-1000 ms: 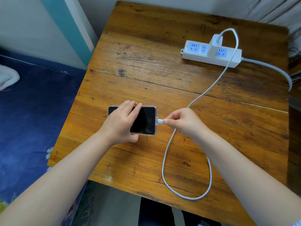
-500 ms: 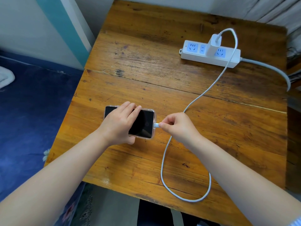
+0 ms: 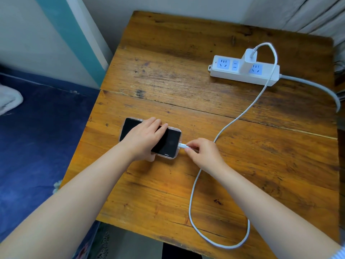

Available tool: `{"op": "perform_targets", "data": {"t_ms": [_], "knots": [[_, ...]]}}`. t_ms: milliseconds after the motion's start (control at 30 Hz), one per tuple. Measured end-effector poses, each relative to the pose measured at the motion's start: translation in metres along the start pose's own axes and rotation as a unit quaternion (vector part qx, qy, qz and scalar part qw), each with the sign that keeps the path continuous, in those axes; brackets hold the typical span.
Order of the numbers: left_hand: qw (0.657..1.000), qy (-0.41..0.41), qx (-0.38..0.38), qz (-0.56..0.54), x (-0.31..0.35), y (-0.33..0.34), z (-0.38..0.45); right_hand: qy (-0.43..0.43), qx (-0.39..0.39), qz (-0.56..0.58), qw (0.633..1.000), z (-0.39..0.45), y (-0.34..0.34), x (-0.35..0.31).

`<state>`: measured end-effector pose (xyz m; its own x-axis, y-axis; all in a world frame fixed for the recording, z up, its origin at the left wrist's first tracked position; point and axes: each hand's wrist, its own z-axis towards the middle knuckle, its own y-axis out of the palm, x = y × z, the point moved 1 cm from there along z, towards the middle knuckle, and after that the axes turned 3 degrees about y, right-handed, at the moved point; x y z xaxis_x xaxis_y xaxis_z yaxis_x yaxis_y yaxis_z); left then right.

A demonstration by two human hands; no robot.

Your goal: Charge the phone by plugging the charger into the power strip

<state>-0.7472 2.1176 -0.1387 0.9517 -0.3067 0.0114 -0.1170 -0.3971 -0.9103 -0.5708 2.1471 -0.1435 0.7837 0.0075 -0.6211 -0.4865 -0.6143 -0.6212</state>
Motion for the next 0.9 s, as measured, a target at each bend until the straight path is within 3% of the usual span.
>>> {"op": "perform_targets", "data": {"t_ms": [133, 300, 667, 800, 900], "knots": [[0.999, 0.006, -0.024, 0.043, -0.008, -0.010, 0.028, -0.038, 0.058, -0.094, 0.993, 0.002, -0.004, 0.009], [0.996, 0.005, -0.049, 0.078, -0.017, -0.024, 0.051, -0.045, 0.112, -0.124, 0.985, 0.010, -0.009, 0.012], [0.996, -0.032, -0.075, 0.036, -0.018, -0.031, 0.060, -0.040, 0.138, -0.141, 0.979, 0.022, -0.016, 0.016], [0.997, -0.069, -0.028, -0.031, -0.006, -0.022, 0.048, -0.033, 0.130, -0.130, 0.982, 0.022, -0.020, 0.016], [0.977, -0.107, 0.098, -0.154, 0.018, -0.013, 0.025, -0.043, 0.116, -0.114, 0.986, 0.021, -0.021, 0.018]]}}
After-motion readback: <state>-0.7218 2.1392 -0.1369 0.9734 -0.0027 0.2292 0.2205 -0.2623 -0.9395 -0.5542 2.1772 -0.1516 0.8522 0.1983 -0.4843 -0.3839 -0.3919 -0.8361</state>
